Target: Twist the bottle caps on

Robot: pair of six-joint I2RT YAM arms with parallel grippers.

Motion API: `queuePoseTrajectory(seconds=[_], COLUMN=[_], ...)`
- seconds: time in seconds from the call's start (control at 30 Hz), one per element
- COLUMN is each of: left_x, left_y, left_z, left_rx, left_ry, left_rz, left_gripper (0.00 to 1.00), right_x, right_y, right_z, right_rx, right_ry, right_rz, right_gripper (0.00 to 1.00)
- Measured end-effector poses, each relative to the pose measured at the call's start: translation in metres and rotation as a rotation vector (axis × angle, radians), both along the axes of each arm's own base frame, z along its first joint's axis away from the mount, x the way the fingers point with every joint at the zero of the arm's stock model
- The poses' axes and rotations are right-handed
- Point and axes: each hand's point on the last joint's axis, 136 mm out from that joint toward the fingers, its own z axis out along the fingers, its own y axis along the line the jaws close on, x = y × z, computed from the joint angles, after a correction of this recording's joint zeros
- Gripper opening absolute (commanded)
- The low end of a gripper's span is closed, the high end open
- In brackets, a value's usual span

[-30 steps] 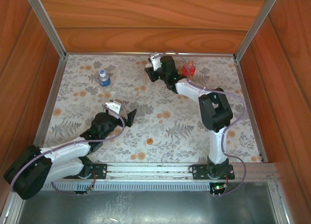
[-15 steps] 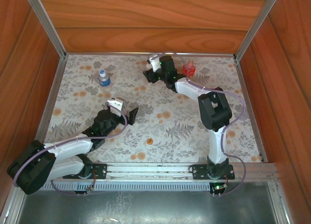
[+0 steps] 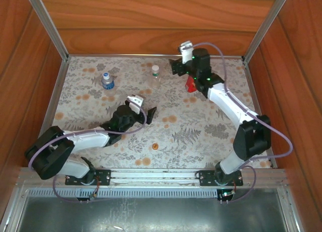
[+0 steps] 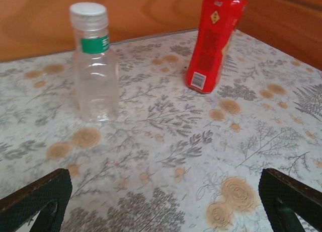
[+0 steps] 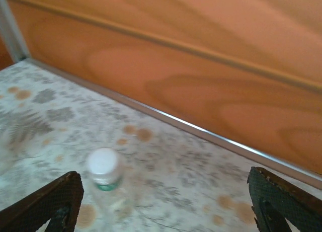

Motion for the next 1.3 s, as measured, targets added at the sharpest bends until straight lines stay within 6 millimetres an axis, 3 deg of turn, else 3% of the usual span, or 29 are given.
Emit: queuePoseTrajectory(seconds=[0.07, 0.2, 0.33, 0.57, 0.7, 1.3], left_x=[0.001, 0.001, -0.003, -0.007, -0.008, -0.013], left_y=[-0.012, -0.041, -0.063, -0.074, -0.074, -0.08], left_z=[0.002, 0.0, -0.007, -0.007, -0.007, -0.02], left_rx=[0.002, 0.017, 0.03, 0.025, 0.026, 0.04], left_ry=[-0.006, -0.01, -0.004, -0.004, -0.004, 0.024], left_rz=[-0.021, -0.076, -0.131, -0.172, -0.178, -0.218], left_gripper=[1.0, 1.0, 1.0, 1.0, 1.0, 0.94], right_x=[0.008, 0.02, 0.033, 0.045, 0.045, 0.045], right_y=[-0.027, -0.072, -0.097, -0.093, -0.089, -0.079], right_z=[-0.001, -0.024, -0.046, -0.077, -0.085, -0.084], right_rx=[-0.001, -0.012, -0.024, -0.032, -0.028, 0.017], right_ry=[0.018, 0.101, 0.173, 0.256, 0.282, 0.29], right_rz=[-0.061, -0.156, -0.206, -0.182, -0.165, -0.125], right_gripper=[0.9, 0.9, 0.9, 0.88, 0.73, 0.36])
